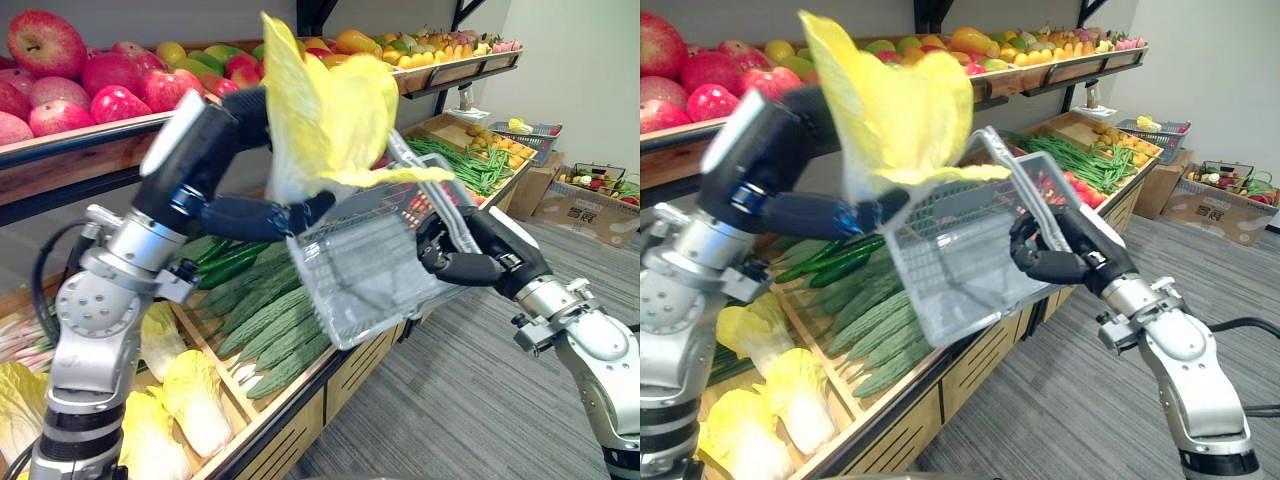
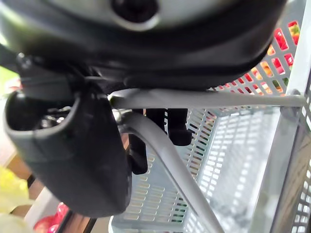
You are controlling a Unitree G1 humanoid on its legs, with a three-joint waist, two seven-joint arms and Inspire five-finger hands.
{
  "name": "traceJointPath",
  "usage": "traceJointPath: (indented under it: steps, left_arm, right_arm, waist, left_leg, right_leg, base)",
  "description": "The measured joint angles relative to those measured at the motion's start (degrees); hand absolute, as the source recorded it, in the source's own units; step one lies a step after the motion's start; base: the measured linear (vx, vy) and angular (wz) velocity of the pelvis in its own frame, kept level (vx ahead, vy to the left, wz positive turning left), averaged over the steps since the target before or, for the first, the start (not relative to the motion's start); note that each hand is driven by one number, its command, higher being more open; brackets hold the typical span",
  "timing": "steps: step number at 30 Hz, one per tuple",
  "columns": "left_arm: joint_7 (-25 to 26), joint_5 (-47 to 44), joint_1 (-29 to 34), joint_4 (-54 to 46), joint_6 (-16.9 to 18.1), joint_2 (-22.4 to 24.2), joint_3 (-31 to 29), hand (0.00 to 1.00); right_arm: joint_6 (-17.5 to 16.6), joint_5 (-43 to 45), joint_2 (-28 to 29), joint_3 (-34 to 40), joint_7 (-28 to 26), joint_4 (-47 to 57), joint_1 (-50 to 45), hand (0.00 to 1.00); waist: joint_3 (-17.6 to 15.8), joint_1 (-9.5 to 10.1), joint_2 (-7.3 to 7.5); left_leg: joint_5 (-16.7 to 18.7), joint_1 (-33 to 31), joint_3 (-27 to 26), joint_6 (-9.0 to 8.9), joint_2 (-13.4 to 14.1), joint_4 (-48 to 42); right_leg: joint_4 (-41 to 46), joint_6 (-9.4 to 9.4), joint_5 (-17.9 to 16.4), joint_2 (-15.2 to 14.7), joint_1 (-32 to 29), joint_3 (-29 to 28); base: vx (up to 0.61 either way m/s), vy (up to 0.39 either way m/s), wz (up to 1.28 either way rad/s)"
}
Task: Pick vegetable in the basket
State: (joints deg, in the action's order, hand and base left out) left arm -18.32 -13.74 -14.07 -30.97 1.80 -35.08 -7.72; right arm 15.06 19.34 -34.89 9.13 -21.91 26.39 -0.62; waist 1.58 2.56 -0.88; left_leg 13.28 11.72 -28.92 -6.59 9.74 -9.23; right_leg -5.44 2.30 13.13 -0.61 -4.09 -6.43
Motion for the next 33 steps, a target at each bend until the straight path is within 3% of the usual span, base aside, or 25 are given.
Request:
traceJointPath:
  steps: [8, 15, 20, 22, 33]
  left_arm:
    - [-2.1, 9.9, -3.3, 2.7, -3.2, -1.3, 7.4, 0.0]
    - [-6.8, 9.8, -2.6, 3.4, -4.7, -1.4, 7.8, 0.0]
    - [-7.4, 9.9, 0.4, 3.4, -4.4, -1.6, 7.9, 0.0]
    - [-7.3, 9.9, 1.2, 3.4, -3.3, -1.6, 7.8, 0.0]
    - [-2.6, 16.3, 8.1, -1.5, 11.4, -1.2, 4.8, 0.0]
  right_arm:
    - [1.1, -2.5, 0.0, -3.7, -1.3, 0.7, 2.3, 0.0]
    - [1.1, -4.1, -1.2, -3.7, -1.1, 0.7, 2.3, 0.0]
    - [1.1, -4.1, -1.2, -3.7, -0.9, 0.7, 2.3, 0.0]
    - [1.1, -4.1, -1.2, -3.7, -0.9, 0.7, 2.2, 0.0]
    - [1.1, -4.1, -0.5, -3.5, -0.5, 0.7, 1.9, 0.0]
  waist:
    - [0.1, -0.77, -0.14]
    - [0.0, -0.8, -0.28]
    - [-0.2, -0.94, -0.44]
    - [-0.2, -0.93, -0.45]
    - [-1.0, -0.88, -0.27]
  left_leg:
    - [-0.1, 0.4, -0.4, -0.15, 0.3, 0.1]
    - [-0.1, 0.5, -0.4, -0.22, 0.4, 0.1]
    - [-0.1, 0.5, -0.4, -0.22, 0.5, 0.1]
    - [-0.1, 0.4, -0.4, -0.22, 0.5, 0.1]
    - [-0.1, 0.3, 0.6, -0.22, 0.9, 0.1]
  right_leg:
    - [0.0, 0.26, 0.5, 0.5, -0.2, -0.4]
    - [0.0, -0.1, 0.2, 0.6, -0.2, -0.4]
    - [0.0, -0.24, 0.1, 0.7, -0.2, -0.3]
    - [0.0, -0.28, 0.0, 0.7, -0.2, -0.3]
    - [0.0, -0.32, -0.6, 0.7, 0.1, 1.0]
  base:
    - [0.01, 0.004, -0.03]
    - [0.0, 0.0, 0.0]
    - [0.0, 0.0, 0.0]
    - [0.0, 0.0, 0.0]
    - [0.0, 0.003, 0.04]
